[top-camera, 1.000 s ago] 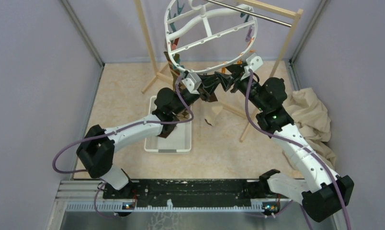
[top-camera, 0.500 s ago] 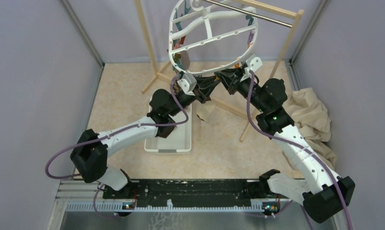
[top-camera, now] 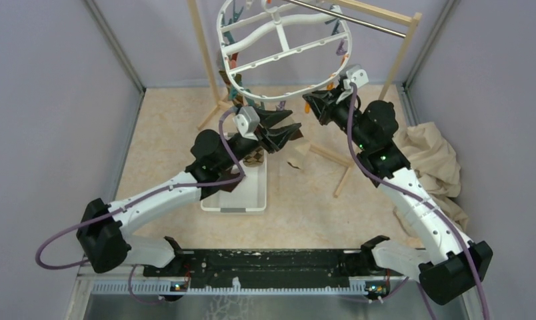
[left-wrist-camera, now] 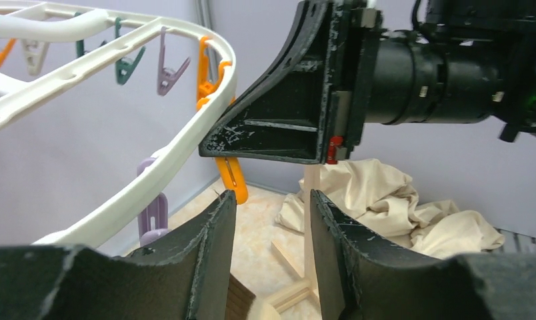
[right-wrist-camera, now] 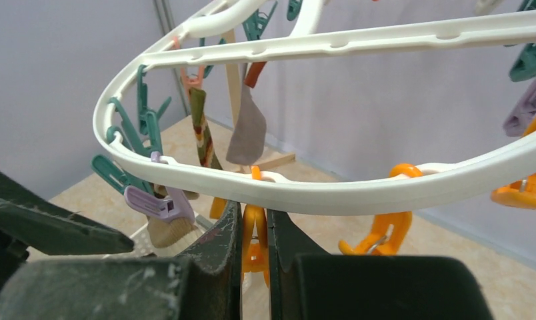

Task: Clip the socks to the hanger
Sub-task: Open the clamp at the hanger.

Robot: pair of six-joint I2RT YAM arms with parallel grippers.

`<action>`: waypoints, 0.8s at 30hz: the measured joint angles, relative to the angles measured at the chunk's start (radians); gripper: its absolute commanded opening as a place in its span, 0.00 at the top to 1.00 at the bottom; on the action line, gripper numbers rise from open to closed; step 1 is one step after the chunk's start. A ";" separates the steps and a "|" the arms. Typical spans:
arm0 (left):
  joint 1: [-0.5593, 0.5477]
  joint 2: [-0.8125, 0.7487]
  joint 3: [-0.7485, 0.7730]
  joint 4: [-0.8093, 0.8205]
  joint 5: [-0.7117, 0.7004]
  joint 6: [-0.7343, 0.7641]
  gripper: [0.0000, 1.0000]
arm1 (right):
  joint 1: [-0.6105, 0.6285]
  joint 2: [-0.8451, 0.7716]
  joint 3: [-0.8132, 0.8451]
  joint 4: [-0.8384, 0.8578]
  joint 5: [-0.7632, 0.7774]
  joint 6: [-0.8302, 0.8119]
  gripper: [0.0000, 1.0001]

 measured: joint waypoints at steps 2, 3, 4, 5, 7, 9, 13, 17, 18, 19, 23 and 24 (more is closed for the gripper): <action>0.000 -0.034 -0.013 -0.024 -0.002 -0.018 0.45 | 0.000 0.010 0.014 -0.019 0.000 0.021 1.00; 0.000 -0.052 -0.024 -0.037 -0.004 -0.026 0.43 | 0.000 0.016 0.025 -0.032 0.000 0.033 1.00; 0.000 -0.068 -0.035 -0.048 -0.007 -0.031 0.40 | 0.000 0.021 0.037 -0.043 0.000 0.043 1.00; 0.000 -0.079 -0.046 -0.055 -0.011 -0.034 0.37 | 0.000 0.027 0.051 -0.060 0.000 0.055 1.00; 0.000 -0.099 -0.077 -0.066 -0.021 -0.041 0.36 | 0.000 0.037 0.075 -0.085 -0.001 0.074 1.00; 0.000 -0.115 -0.114 -0.076 -0.035 -0.050 0.36 | 0.000 0.039 0.082 -0.102 -0.001 0.090 1.00; 0.000 -0.126 -0.154 -0.117 -0.054 -0.067 0.28 | 0.000 0.039 0.082 -0.134 -0.001 0.122 1.00; 0.000 -0.134 -0.158 -0.189 -0.069 -0.086 0.10 | 0.000 0.039 0.082 -0.148 0.000 0.138 1.00; 0.000 -0.134 -0.158 -0.209 -0.073 -0.088 0.08 | 0.000 0.037 0.080 -0.149 0.000 0.141 1.00; 0.000 -0.134 -0.158 -0.226 -0.076 -0.089 0.07 | 0.000 0.036 0.079 -0.150 0.000 0.142 1.00; 0.000 -0.124 -0.170 -0.294 -0.144 -0.090 0.01 | 0.000 0.015 0.058 -0.146 0.010 0.150 1.00; 0.000 -0.123 -0.183 -0.305 -0.170 -0.092 0.01 | 0.000 0.010 0.051 -0.146 0.012 0.151 1.00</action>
